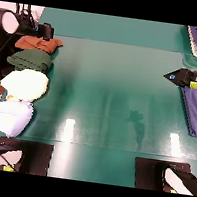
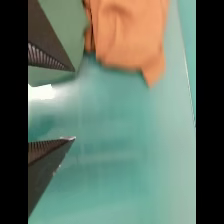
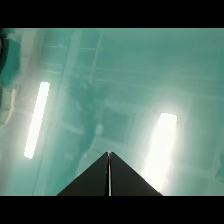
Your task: Fold the shirts.
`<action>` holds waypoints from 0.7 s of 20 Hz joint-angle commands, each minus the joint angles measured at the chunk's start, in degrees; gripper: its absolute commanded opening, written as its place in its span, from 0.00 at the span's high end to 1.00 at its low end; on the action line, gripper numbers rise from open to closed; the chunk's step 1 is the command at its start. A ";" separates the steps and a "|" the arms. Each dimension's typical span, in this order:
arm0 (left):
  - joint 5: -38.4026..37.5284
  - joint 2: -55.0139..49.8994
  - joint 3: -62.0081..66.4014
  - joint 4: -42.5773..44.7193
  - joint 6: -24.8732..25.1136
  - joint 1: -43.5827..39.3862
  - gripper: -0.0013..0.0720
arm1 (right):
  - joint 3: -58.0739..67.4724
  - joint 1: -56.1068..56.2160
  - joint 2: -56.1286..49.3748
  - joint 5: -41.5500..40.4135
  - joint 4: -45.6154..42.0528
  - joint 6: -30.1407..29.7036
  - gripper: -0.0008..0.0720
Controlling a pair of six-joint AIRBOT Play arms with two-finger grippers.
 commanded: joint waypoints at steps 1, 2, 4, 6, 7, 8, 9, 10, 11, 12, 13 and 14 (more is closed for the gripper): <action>4.31 -10.27 2.49 0.87 -1.29 5.86 0.30 | 0.04 0.04 0.04 0.00 0.00 0.02 0.96; 3.96 -13.81 4.79 0.85 -1.29 6.64 0.30 | 0.04 0.07 0.04 0.11 0.00 0.04 0.96; 3.37 -20.13 9.62 0.85 -1.03 7.78 0.29 | 0.04 0.07 0.04 0.66 0.00 0.04 0.96; 3.30 -25.40 13.84 0.94 0.24 8.26 0.29 | 0.04 0.07 0.04 0.90 0.00 0.04 0.96; 2.89 -27.54 15.82 0.85 0.57 8.61 0.29 | 0.04 0.07 0.04 0.90 0.00 0.04 0.96; 2.27 -29.59 17.59 0.90 1.31 8.72 0.29 | 0.04 0.07 0.04 0.92 -0.02 0.04 0.96; 1.95 -31.01 18.73 0.85 1.81 8.94 0.29 | 0.04 0.07 0.04 0.90 -0.02 0.04 0.96; 2.25 -32.13 19.30 0.90 1.68 9.09 0.29 | 0.04 0.07 0.04 0.90 -0.02 0.04 0.96; 2.73 -33.07 19.76 0.96 1.68 9.07 0.29 | 0.04 0.07 0.04 0.90 -0.02 0.04 0.96; 3.45 -33.77 19.85 0.96 1.70 9.07 0.29 | 0.04 0.07 0.04 0.87 -0.02 0.04 0.96; 4.09 -34.21 19.85 0.96 1.70 9.07 0.30 | 0.04 0.07 0.04 0.83 -0.02 0.04 0.96; 4.92 -34.23 19.82 0.96 1.68 9.07 0.42 | 0.04 0.07 0.04 0.83 -0.04 0.04 0.96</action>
